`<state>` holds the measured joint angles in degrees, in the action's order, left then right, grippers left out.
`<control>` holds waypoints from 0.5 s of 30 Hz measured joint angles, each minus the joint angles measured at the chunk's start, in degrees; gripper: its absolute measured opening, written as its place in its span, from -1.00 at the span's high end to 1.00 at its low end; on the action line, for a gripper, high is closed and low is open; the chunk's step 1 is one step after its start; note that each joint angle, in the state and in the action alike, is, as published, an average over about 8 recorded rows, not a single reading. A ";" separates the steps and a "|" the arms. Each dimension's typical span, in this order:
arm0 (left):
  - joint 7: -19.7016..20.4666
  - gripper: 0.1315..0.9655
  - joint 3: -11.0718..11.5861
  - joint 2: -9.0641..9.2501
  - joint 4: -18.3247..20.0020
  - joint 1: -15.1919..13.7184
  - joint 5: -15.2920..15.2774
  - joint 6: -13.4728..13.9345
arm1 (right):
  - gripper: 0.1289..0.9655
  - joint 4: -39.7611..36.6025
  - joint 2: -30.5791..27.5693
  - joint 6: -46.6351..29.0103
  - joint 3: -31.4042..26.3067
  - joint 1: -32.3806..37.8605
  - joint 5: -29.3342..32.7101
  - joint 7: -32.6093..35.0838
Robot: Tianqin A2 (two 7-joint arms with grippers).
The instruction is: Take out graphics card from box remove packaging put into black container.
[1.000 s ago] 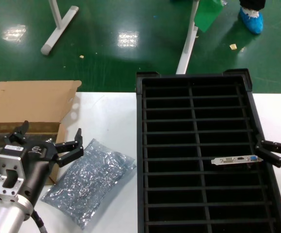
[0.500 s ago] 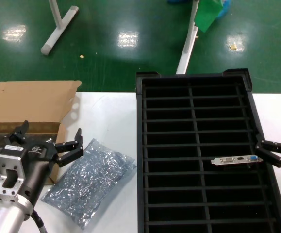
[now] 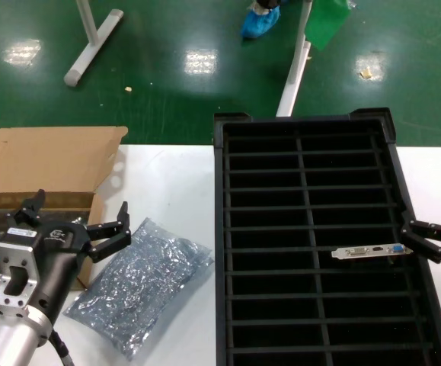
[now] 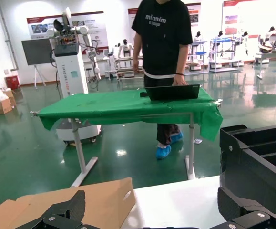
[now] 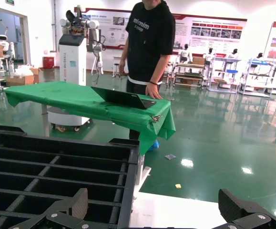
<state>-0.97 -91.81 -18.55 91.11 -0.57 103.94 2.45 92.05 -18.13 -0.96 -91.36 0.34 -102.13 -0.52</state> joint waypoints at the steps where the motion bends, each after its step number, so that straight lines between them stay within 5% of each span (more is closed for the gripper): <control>1: 0.00 -1.00 0.00 0.00 0.00 0.00 0.00 0.00 | -1.00 0.00 0.00 0.00 0.00 0.00 0.00 0.00; 15: 0.00 -1.00 0.00 0.00 0.00 0.00 0.00 0.00 | -1.00 0.00 0.00 0.00 0.00 0.00 0.00 0.00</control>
<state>-0.97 -91.81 -18.55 91.11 -0.57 103.94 2.45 92.05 -18.13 -0.96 -91.36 0.34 -102.13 -0.52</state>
